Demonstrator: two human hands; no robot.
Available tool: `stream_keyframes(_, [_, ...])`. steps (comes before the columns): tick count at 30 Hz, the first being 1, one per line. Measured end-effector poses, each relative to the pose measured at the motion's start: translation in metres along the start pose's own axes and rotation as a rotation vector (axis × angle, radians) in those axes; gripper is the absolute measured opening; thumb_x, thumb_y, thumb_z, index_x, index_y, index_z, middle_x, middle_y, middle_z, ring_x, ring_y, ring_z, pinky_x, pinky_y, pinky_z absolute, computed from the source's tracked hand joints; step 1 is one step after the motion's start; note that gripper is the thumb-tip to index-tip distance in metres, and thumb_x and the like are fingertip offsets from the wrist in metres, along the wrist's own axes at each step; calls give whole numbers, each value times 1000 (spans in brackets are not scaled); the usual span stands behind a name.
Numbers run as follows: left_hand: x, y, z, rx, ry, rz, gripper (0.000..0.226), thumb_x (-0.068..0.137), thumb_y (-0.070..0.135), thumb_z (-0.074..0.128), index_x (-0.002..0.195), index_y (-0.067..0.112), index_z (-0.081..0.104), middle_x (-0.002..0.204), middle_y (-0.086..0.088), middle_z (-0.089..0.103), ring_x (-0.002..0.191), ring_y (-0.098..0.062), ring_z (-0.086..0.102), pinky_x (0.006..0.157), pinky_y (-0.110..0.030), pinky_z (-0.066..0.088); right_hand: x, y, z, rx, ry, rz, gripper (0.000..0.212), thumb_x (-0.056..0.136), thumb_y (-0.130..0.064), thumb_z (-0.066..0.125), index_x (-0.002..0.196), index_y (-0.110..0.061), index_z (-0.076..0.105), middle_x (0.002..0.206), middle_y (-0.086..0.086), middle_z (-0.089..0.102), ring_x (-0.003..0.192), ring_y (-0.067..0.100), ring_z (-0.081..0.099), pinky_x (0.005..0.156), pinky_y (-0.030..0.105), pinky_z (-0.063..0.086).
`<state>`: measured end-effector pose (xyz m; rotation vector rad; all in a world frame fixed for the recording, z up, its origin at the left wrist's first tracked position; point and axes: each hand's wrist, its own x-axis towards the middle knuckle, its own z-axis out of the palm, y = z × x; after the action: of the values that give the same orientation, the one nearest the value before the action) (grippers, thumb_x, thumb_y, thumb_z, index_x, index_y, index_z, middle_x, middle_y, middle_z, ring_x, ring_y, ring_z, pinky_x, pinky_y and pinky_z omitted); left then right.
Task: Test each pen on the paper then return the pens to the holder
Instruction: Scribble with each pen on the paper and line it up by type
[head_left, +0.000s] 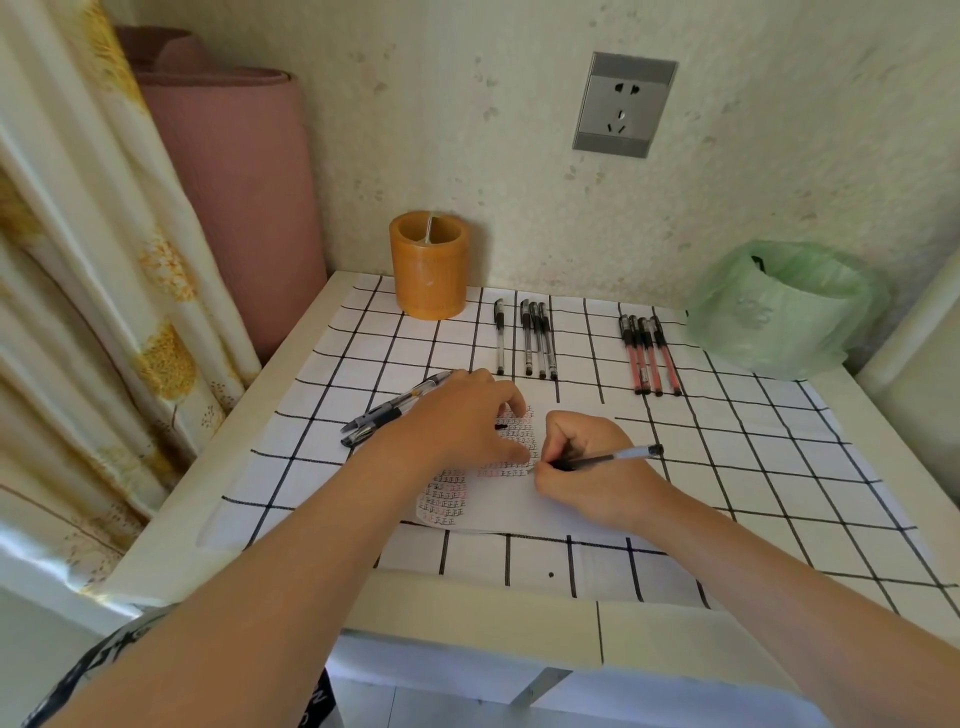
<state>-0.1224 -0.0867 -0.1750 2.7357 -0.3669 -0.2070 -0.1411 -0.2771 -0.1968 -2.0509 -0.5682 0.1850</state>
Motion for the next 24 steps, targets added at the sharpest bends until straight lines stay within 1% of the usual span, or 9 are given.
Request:
stream_keyframes(4, [1,-1,0,-1,-1,-4,53,78,57,72,124,39,54,116,12,48,119,-13,39,83,-31,31,1,1,0,-35,-22,7,24,74,-4,67,64,-20,53,60,-9,53,55,6,47,50,21,38])
stream_keyframes(6, [0,0,0,1,2,-2,53,78,57,72,124,38,54,115,12,48,119,-13,40,83,-31,31,2,1,0,-25,-45,19,20,73,-7,66,64,-19,53,61,-6,54,56,9,47,51,25,39])
stream_keyframes(9, [0,-1,0,-7,4,1,53,78,56,73,124,38,54,114,12,47,119,-13,39,83,-31,31,3,2,-2,-15,-55,33,22,74,-5,67,64,-19,53,63,-3,54,57,12,48,52,28,40])
stream_keyframes(12, [1,-1,0,-15,1,0,53,77,56,73,123,38,54,115,11,48,118,-13,39,83,-31,33,2,1,-1,-2,-48,27,25,76,-1,68,64,-18,54,63,-3,55,57,10,49,52,25,41])
stream_keyframes(16, [1,-1,0,-14,3,-2,52,77,55,73,123,39,55,114,12,49,116,-12,40,82,-30,31,1,1,0,13,-51,36,19,74,2,66,66,-9,54,59,-8,52,54,6,45,50,21,37])
stream_keyframes(19, [0,-1,1,-16,15,-1,52,77,56,73,123,39,55,112,13,48,116,-11,40,81,-30,31,1,0,-1,16,-63,39,18,73,-1,66,66,-10,52,57,-11,49,53,7,43,50,21,36])
stream_keyframes(21, [-1,-1,1,-13,19,-1,52,77,56,72,123,39,55,111,13,46,117,-12,39,81,-31,31,0,0,-2,18,-63,35,21,73,0,66,65,-12,50,56,-12,48,53,6,42,50,20,35])
stream_keyframes(23, [-1,0,1,0,17,-2,52,78,55,71,124,39,54,112,13,45,118,-12,38,83,-31,30,0,-2,-1,30,-55,30,23,75,3,66,65,-11,50,58,-11,49,53,6,43,50,21,35])
stream_keyframes(24, [-1,0,1,6,16,0,52,78,56,71,124,39,54,113,13,45,118,-12,37,84,-31,30,0,-2,-1,56,-39,31,22,77,4,65,66,-8,50,60,-7,50,54,8,43,50,22,35])
